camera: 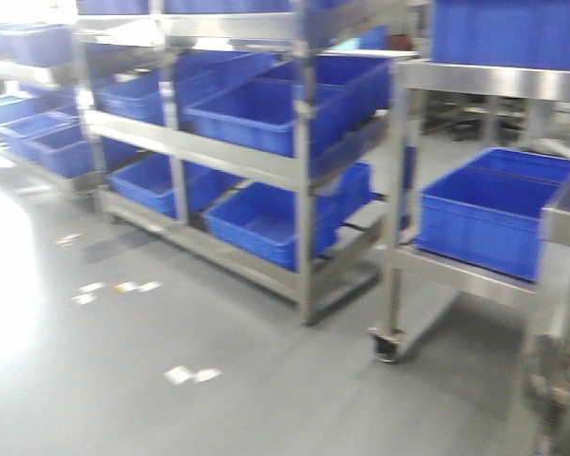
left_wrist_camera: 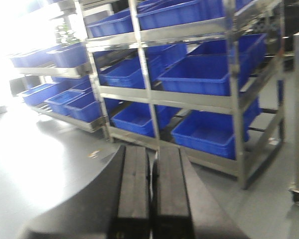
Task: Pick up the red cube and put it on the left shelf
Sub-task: 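Drive the base away from the table toward the crate shelves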
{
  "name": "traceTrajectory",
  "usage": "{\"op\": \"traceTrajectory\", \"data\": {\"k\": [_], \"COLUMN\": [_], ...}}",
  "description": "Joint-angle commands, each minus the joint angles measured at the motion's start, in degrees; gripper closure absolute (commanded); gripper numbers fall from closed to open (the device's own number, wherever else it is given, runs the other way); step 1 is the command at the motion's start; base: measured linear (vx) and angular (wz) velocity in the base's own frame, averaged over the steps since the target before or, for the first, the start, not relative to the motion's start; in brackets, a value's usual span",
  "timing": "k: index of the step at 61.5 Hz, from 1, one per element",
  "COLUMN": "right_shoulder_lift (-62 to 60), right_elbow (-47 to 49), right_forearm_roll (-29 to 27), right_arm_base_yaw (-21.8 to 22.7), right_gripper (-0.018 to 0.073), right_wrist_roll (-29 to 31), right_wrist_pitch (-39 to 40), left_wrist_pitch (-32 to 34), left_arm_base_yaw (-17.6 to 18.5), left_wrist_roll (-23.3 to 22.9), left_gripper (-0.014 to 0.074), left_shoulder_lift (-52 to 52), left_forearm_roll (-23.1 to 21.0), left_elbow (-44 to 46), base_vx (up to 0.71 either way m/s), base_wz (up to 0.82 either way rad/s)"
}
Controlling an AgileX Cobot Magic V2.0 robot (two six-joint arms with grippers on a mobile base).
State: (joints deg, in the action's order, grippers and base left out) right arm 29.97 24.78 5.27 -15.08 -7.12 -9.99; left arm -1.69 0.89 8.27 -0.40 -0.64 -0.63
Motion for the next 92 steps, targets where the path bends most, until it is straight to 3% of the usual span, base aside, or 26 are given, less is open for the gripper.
{"op": "traceTrajectory", "data": {"k": [1,63,92], "right_shoulder_lift": [0.15,0.15,0.38], "right_elbow": [1.68,1.68,1.68], "right_forearm_roll": [0.87,0.87,0.87], "right_arm_base_yaw": [0.25,0.25,0.25], "right_gripper": [0.0503,0.0503,0.0503], "right_wrist_roll": [0.13,0.13,0.13], "right_wrist_pitch": [4.54,4.54,4.39], "left_wrist_pitch": [5.17,5.17,5.17], "left_arm_base_yaw": [0.31,0.31,0.31], "left_wrist_roll": [0.03,0.03,0.03], "left_gripper": [0.0491,0.0491,0.0491], "left_shoulder_lift": [-0.02,-0.02,-0.02], "left_forearm_roll": [-0.27,-0.27,-0.27], "left_elbow": [-1.26,-1.26,-1.26], "base_vx": [-0.18,-0.15,-0.03], "base_wz": [0.59,0.58,0.3]}}
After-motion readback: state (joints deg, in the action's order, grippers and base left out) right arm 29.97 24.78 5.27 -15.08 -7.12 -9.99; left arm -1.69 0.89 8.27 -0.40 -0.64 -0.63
